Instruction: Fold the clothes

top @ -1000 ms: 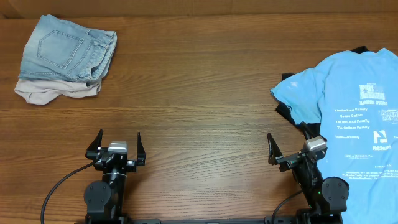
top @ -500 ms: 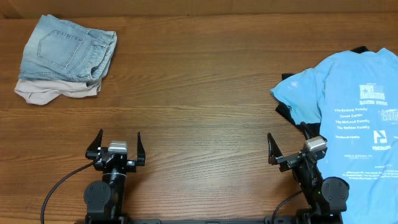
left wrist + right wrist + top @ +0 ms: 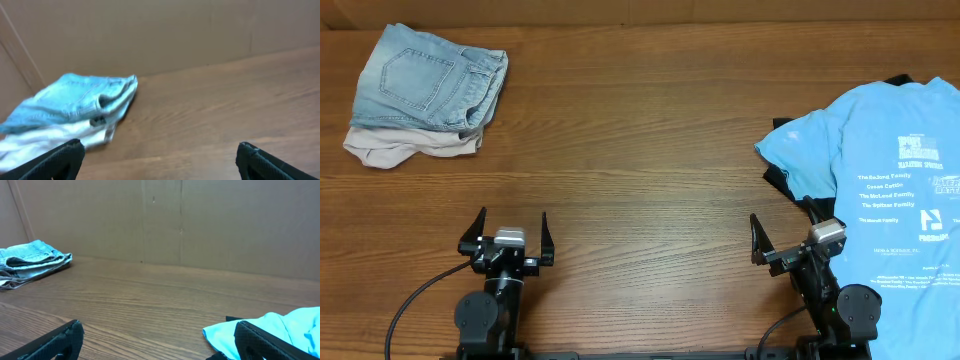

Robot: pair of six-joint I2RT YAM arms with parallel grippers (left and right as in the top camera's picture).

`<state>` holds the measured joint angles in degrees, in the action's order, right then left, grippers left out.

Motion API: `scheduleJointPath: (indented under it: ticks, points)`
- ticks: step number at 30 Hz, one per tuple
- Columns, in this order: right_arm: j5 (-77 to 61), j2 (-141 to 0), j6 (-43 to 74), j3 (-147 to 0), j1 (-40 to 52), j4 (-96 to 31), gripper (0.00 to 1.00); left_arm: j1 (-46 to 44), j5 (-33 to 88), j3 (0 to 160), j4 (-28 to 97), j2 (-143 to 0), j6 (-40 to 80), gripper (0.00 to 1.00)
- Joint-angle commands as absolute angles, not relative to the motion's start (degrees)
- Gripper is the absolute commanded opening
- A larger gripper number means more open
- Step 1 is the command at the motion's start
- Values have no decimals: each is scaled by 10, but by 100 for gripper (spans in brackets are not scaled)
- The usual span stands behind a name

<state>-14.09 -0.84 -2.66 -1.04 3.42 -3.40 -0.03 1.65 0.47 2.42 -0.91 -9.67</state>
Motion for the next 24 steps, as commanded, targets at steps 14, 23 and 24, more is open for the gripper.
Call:
scheduleJointPath:
  ticks: [14,23,24]
  points:
    - [-181,-42,135,-169,36,-10,100,-4,36,184,-17,-79,-25,100]
    - [-183,-317,138,-425,36,-259,100,-4,80,510,254,-366,-25,100]
    - [-185,-355,138,-456,36,-290,100,-4,112,548,284,-404,-25,100]
